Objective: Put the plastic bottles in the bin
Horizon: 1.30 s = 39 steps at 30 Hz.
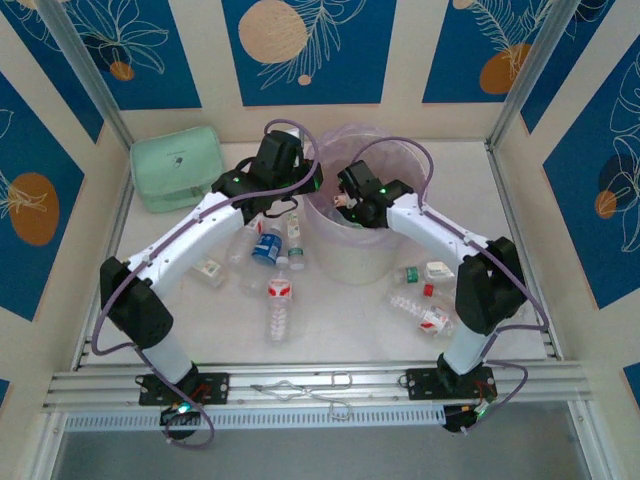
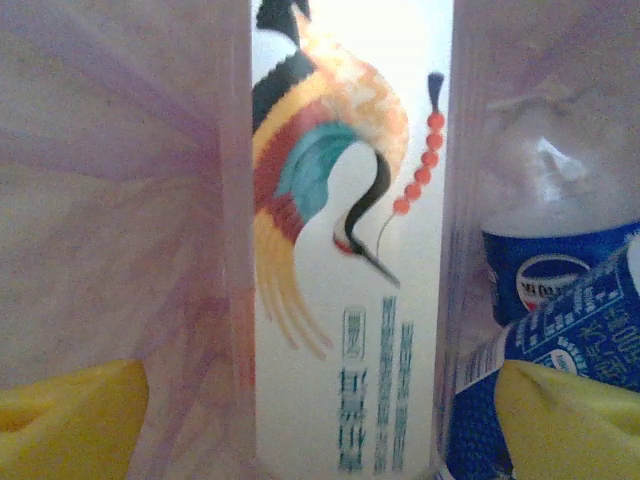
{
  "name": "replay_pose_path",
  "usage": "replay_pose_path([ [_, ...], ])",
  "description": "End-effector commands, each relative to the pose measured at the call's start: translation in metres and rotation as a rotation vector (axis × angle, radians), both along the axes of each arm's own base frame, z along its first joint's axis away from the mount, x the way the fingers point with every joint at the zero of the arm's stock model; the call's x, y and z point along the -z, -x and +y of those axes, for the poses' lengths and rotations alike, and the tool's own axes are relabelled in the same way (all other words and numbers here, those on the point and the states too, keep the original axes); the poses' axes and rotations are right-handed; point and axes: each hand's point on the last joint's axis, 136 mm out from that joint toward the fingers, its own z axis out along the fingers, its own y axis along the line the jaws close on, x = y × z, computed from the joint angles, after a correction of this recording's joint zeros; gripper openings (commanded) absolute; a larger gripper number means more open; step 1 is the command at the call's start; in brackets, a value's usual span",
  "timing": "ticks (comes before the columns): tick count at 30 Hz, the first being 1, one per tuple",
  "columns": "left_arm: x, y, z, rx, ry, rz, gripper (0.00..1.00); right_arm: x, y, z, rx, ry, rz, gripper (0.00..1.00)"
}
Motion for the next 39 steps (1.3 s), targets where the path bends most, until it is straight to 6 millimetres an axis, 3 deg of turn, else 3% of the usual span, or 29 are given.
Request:
replay_pose_path([
  [1,0.002,-0.004,0.009,-0.024,-0.035,0.001,0.29,-0.036,0.008,-0.016,0.009,0.007,-0.003,0.99],
  [7,-0.001,-0.006,0.007,-0.018,-0.035,-0.003,0.29,-0.099,0.016,-0.019,0.009,-0.097,-0.034,0.99],
  [12,-0.003,-0.005,0.008,-0.029,-0.004,-0.016,0.29,-0.161,0.029,-0.025,0.062,-0.343,-0.097,0.99],
  [15,-0.008,-0.004,0.011,-0.038,0.004,-0.035,0.29,-0.185,0.033,-0.05,0.128,-0.338,-0.162,0.99],
  [18,-0.008,-0.003,0.01,-0.029,0.005,-0.033,0.29,-0.186,0.035,-0.097,0.291,-0.265,-0.179,0.99],
  [23,-0.008,-0.001,0.005,-0.006,0.017,-0.025,0.29,-0.161,0.057,-0.191,0.678,-0.125,-0.134,0.99],
  [29,-0.007,-0.002,0.002,0.022,0.047,-0.016,0.29,-0.104,0.103,-0.296,1.177,-0.08,-0.031,0.99],
  [34,-0.006,-0.002,0.003,0.026,0.056,-0.009,0.29,-0.036,0.158,-0.336,1.567,-0.186,0.088,1.0],
  [36,-0.005,-0.003,0.006,0.018,0.045,-0.008,0.29,-0.007,0.178,-0.339,1.664,-0.221,0.123,1.0],
  [39,-0.005,-0.004,0.008,0.019,0.038,0.0,0.29,0.022,0.19,-0.342,1.733,-0.278,0.112,0.98],
])
